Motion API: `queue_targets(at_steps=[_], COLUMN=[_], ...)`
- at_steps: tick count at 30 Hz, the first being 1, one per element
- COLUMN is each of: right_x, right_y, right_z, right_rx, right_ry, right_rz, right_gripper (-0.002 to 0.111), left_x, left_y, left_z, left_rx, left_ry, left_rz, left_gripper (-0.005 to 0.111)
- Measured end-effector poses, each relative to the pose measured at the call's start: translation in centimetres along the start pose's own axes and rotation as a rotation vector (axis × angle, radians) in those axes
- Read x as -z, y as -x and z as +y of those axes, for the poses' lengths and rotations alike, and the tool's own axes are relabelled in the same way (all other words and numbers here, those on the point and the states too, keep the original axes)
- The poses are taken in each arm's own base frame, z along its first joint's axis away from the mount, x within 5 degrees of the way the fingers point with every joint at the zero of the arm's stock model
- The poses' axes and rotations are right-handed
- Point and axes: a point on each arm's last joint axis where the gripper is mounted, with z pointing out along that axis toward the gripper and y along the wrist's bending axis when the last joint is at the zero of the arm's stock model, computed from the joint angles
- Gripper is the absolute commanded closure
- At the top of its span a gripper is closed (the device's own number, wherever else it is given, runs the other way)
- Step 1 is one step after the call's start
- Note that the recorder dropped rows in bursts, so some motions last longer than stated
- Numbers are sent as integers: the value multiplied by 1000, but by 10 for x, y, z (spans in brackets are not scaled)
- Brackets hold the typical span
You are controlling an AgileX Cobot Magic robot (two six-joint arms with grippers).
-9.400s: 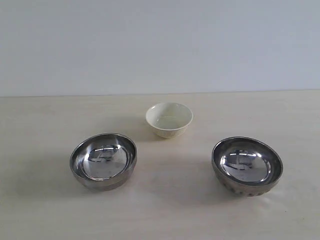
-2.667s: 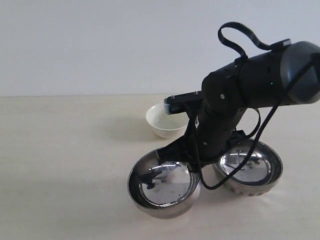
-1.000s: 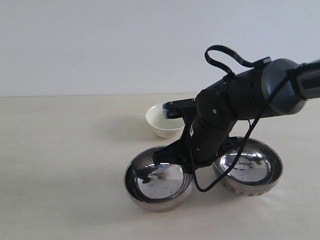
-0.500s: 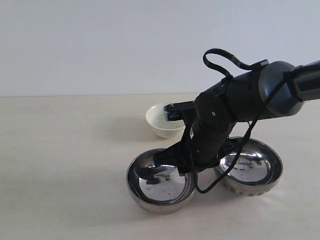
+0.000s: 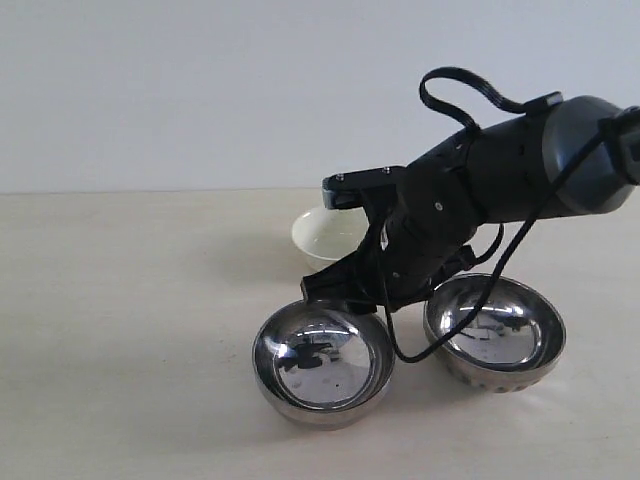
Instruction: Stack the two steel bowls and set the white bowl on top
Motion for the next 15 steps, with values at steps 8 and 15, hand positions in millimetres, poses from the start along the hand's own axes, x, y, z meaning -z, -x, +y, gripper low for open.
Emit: queue_targets(at_steps=[8,15], right_x=[44,74], right_y=[16,16], right_z=[-6,-41], right_rx=[1,-43], right_ry=[-39,-262], right_rz=[-116,-30], right_gripper=[70,70], left_x=[0,0], left_y=[0,0], left_z=[0,0], left_rx=[0,0], left_ry=[0,0], left_rz=[0,0], left_gripper=[103,103])
